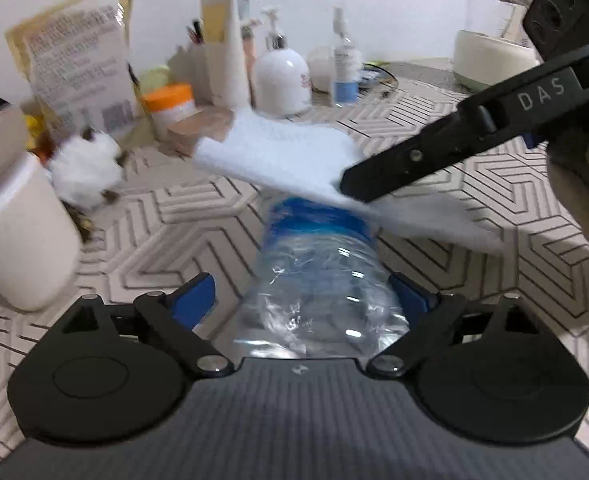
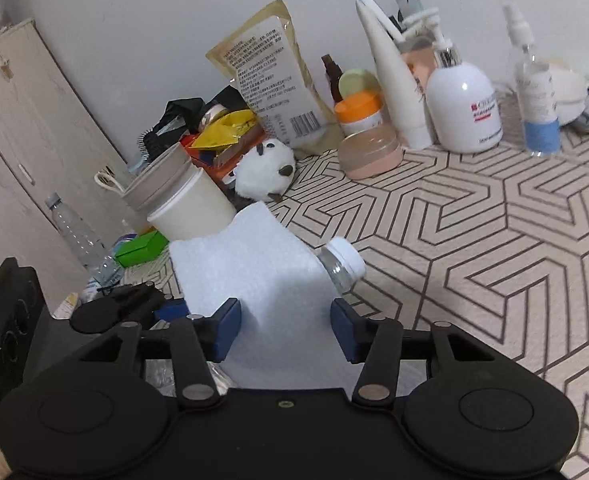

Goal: Clean container
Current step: 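Sweep the white wipe over the bottle cap end with the right gripper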

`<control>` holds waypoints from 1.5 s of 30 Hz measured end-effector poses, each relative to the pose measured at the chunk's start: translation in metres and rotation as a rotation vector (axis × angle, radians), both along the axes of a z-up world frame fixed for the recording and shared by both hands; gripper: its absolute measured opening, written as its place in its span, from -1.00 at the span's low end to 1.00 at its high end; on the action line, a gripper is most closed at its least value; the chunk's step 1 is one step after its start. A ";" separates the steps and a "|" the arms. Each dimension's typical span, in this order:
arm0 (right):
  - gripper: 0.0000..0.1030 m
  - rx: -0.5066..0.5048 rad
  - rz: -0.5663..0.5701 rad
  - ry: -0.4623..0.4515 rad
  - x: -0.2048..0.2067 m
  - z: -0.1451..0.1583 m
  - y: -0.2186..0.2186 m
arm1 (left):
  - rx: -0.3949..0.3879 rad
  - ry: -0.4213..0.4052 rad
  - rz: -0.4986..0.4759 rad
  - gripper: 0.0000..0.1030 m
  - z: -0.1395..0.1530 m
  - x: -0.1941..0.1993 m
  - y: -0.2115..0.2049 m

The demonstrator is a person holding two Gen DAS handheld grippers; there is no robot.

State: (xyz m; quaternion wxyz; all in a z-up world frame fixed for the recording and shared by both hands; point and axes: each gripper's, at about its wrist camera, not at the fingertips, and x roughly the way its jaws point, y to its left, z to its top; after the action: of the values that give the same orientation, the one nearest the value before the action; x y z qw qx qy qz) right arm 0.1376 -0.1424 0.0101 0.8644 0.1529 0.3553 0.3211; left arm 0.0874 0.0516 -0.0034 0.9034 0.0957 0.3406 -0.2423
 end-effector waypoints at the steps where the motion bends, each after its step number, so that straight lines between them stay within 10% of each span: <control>1: -0.06 0.001 0.006 0.000 0.000 0.000 0.001 | -0.009 0.013 -0.001 0.82 -0.002 0.001 -0.001; 5: -0.59 -0.062 0.044 0.022 0.000 -0.008 0.010 | 0.009 -0.017 0.010 0.80 -0.001 -0.001 -0.001; 11: -0.83 -0.151 0.056 0.021 0.001 -0.020 0.031 | -0.105 -0.012 0.018 0.26 0.005 -0.002 0.015; 25: -0.84 -0.126 0.053 0.003 -0.005 -0.004 0.026 | -0.072 0.000 0.019 0.30 0.001 -0.002 0.009; 36: -0.74 0.126 0.276 0.012 -0.019 0.011 0.029 | -0.061 -0.028 0.026 0.30 -0.002 -0.002 0.007; 45: -0.98 0.090 0.249 0.017 -0.017 0.007 0.026 | -0.045 -0.030 0.009 0.34 -0.002 -0.003 0.007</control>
State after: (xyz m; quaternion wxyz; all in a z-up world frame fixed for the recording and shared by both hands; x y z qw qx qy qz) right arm 0.1204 -0.1164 0.0174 0.8071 0.1490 0.3643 0.4400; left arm 0.0844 0.0586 -0.0053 0.9115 0.0776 0.3218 -0.2441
